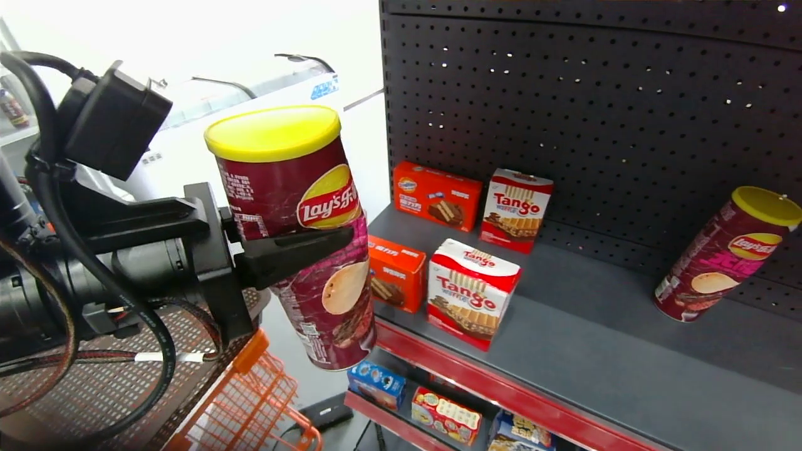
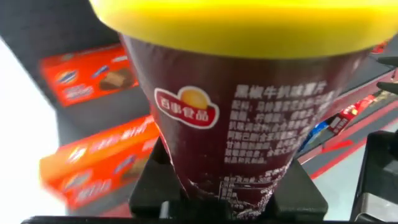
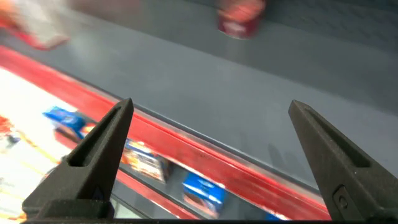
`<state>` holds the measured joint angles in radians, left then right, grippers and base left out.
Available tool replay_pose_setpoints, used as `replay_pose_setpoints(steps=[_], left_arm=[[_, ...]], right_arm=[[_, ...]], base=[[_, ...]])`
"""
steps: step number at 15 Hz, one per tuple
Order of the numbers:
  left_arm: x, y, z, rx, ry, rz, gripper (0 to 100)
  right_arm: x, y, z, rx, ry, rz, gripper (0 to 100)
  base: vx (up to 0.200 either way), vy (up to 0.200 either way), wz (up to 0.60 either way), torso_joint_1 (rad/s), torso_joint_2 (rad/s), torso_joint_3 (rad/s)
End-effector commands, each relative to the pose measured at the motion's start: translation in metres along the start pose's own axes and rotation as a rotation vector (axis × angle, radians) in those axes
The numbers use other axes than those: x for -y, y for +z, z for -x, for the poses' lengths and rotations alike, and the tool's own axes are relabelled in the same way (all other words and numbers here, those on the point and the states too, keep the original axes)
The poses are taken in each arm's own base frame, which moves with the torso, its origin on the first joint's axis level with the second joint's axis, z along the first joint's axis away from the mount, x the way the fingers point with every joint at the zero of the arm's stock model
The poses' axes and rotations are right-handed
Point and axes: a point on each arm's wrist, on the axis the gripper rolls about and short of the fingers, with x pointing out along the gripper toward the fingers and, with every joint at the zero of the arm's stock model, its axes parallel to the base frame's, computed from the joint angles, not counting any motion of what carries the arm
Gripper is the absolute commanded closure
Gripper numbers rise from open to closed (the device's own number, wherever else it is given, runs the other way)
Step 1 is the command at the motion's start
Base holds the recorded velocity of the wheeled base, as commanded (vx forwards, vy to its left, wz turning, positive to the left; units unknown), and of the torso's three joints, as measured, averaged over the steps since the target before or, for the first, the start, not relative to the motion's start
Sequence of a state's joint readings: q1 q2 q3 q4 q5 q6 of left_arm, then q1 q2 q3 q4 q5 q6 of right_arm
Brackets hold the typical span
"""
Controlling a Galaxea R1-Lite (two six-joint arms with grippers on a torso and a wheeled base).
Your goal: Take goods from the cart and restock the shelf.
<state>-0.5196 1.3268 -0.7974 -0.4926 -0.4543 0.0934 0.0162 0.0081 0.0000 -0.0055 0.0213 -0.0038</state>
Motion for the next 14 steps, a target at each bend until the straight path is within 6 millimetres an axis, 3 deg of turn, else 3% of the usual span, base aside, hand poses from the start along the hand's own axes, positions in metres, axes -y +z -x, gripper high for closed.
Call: replay_pose_setpoints(steps=[1,10,14], left_arm=[[0.0004,0.001,0.0007,0.003,-0.002,-0.002,100],[-0.0004,0.002,0.0009,0.007,0.003,0.009,100],[-0.0025,0.0009,0.0019,0.003,0.017,0.012,100]], right_arm=[[0.0,-0.0001,-0.0001,-0.002,0.001,0.001,0],[0.0,-0.0001,0.0,-0.001,0.001,-0.001,0],[0.0,-0.0001,0.0,-0.001,-0.001,0.001,0]], base=[[0.0,0.0,-0.6,0.007,0.0,-0.002],[0.0,0.0,-0.6,0.001,0.0,0.002],[0.0,0.0,0.0,0.0,0.0,0.0]])
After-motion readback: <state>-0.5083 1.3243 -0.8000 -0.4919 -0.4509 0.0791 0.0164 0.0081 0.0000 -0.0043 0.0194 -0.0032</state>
